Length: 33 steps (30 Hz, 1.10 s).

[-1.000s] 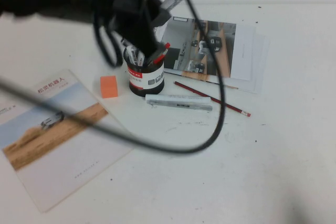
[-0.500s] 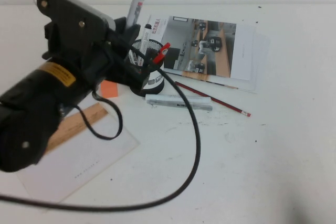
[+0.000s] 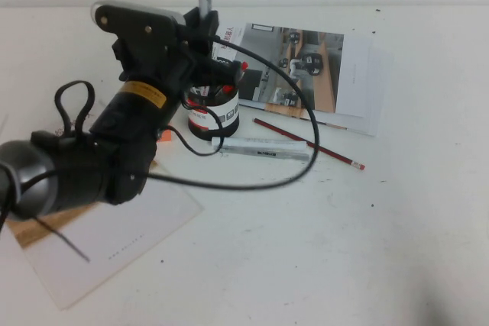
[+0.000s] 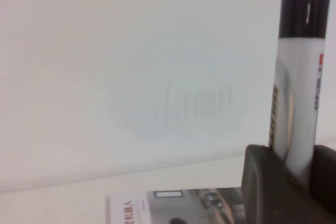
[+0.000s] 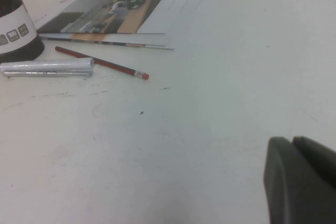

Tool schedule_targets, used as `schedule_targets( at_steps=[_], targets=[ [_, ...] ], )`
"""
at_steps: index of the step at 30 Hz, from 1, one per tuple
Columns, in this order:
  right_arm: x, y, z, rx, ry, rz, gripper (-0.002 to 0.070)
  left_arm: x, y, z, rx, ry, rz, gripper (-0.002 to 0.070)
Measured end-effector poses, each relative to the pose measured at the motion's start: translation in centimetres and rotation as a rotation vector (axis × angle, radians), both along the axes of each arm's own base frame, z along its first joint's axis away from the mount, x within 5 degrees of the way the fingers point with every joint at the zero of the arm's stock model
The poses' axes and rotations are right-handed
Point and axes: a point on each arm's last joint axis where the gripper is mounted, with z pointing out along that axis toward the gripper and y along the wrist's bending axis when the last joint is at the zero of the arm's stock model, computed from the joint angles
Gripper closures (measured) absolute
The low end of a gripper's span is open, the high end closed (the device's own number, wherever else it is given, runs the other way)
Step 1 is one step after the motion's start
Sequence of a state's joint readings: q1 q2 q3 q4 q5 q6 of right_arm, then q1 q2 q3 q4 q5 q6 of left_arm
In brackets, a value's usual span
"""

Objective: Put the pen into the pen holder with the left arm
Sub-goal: Place the pen onto the pen holder

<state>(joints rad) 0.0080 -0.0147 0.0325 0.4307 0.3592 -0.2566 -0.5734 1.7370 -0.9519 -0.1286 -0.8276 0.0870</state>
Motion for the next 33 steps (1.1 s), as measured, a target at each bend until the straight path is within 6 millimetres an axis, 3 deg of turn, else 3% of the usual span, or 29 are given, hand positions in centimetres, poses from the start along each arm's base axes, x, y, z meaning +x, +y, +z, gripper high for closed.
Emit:
schedule_targets(
  at_steps=[5,15,27,33],
  targets=[
    [0.0,0.0,0.0,0.0,0.0,0.0,0.0698,2.5,0.7,-1.5,-0.039,0.041,0.041,0.057],
    [0.0,0.0,0.0,0.0,0.0,0.0,0.0698,4.3,0.0,-4.8,-0.013,0.091,0.031,0.057],
    [0.0,0.0,0.0,0.0,0.0,0.0,0.0698,4.9,-0.5,-7.2,0.022,0.128,0.016,0.057],
    [0.0,0.0,0.0,0.0,0.0,0.0,0.0698,4.9,-0.5,-7.1,0.009,0.105,0.018,0.057]
  ],
)
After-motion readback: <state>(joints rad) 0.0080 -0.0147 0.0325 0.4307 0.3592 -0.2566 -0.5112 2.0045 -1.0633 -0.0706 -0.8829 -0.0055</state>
